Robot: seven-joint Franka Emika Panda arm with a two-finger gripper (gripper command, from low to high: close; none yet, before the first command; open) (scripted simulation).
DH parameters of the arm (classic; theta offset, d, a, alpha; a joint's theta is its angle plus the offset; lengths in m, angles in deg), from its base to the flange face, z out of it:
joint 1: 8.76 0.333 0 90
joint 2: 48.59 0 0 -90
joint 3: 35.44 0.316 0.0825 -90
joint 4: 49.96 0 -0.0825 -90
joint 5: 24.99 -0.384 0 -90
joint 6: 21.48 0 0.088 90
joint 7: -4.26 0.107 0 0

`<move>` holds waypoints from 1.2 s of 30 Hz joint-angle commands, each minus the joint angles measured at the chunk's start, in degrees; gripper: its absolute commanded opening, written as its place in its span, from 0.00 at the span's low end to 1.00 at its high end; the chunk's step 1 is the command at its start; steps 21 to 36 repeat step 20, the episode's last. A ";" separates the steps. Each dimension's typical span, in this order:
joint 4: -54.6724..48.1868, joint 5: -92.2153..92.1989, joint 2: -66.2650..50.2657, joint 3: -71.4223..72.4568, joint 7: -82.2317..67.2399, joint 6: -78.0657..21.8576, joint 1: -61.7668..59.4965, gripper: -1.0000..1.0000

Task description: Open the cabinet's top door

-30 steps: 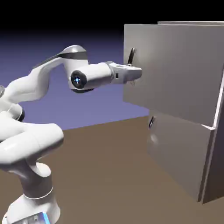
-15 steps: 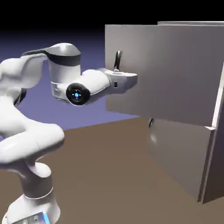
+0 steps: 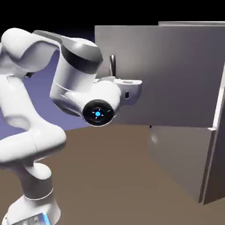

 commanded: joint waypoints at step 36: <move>-37.36 22.49 -38.16 -2.45 -13.55 -17.09 1.82 0.00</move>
